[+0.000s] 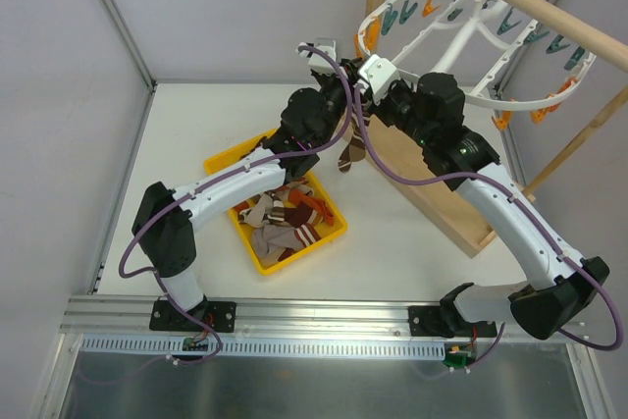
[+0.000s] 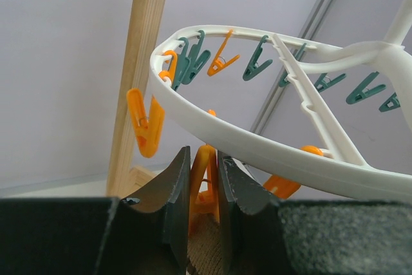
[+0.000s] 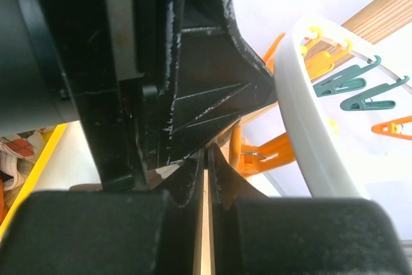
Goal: Clip the socks to the hanger
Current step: Clamp the sock onto the hanger.
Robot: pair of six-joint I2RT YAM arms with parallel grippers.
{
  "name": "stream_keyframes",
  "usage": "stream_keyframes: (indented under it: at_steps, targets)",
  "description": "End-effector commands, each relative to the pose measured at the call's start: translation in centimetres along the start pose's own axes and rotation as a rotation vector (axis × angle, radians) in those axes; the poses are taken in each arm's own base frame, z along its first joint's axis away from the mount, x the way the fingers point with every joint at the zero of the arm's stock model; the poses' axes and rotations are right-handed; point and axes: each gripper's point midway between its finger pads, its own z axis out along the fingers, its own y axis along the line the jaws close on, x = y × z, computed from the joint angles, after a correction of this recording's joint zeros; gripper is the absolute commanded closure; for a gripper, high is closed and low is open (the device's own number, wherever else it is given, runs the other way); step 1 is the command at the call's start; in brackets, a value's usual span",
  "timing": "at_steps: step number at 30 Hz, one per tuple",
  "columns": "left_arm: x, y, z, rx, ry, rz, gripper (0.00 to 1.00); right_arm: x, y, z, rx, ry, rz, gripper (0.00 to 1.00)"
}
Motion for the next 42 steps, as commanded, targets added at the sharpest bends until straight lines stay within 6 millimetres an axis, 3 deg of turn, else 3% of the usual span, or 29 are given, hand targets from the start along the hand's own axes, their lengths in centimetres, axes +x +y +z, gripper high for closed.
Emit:
stream_keyframes:
  at_steps: [1, 8, 12, 14, 16, 19, 20, 29, 32, 33, 36, 39, 42]
  targets:
    - [-1.6, -0.1, -0.2, -0.015, -0.047, -0.010, 1.00, -3.9, -2.7, -1.6, 0.083, -0.110, 0.012, 0.99]
    - [-1.3, -0.4, -0.3, -0.002, -0.039, -0.023, 0.99, -3.8, -2.5, -1.5, 0.075, -0.110, 0.012, 0.99]
    - [-1.4, -0.6, -0.4, 0.006, -0.039, -0.023, 0.91, -3.8, -2.6, -1.6, 0.079, -0.111, 0.017, 0.99]
    - [-1.6, -0.6, -0.4, 0.006, -0.042, -0.026, 0.83, -3.8, -2.5, -1.6, 0.078, -0.112, 0.015, 0.99]
    - [-1.6, -0.6, -0.5, 0.009, -0.041, -0.024, 0.67, -3.7, -2.6, -1.5, 0.080, -0.107, 0.015, 0.99]
    - [-2.1, -0.8, -0.6, 0.018, -0.048, -0.026, 0.58, -3.6, -2.5, -1.4, 0.079, -0.104, 0.014, 0.99]
    - [-2.2, -0.8, -0.6, 0.019, -0.049, -0.025, 0.51, -3.6, -2.5, -1.4, 0.079, -0.104, 0.014, 0.99]
    - [-4.4, -0.6, -1.6, 0.014, -0.062, -0.045, 0.32, -3.3, -2.5, -1.2, 0.077, -0.087, 0.036, 0.98]
    - [-5.3, -0.3, -2.4, 0.010, -0.060, -0.062, 0.26, -3.3, -2.2, -1.3, 0.059, -0.071, 0.057, 0.87]
    - [-5.5, -0.2, -2.5, 0.015, -0.059, -0.074, 0.25, -3.2, -2.0, -1.3, 0.048, -0.066, 0.076, 0.72]
    - [-6.2, 0.4, -3.4, 0.021, -0.045, -0.088, 0.22, -3.2, -1.3, -2.1, 0.011, -0.038, 0.129, 0.43]
    - [-6.5, 1.4, -4.0, 0.016, -0.014, -0.103, 0.21, -2.9, -0.5, -3.4, -0.022, -0.004, 0.199, 0.28]
    - [-6.6, 1.9, -4.8, 0.046, 0.021, -0.123, 0.20, -2.8, 1.2, -5.4, -0.088, 0.010, 0.289, 0.23]
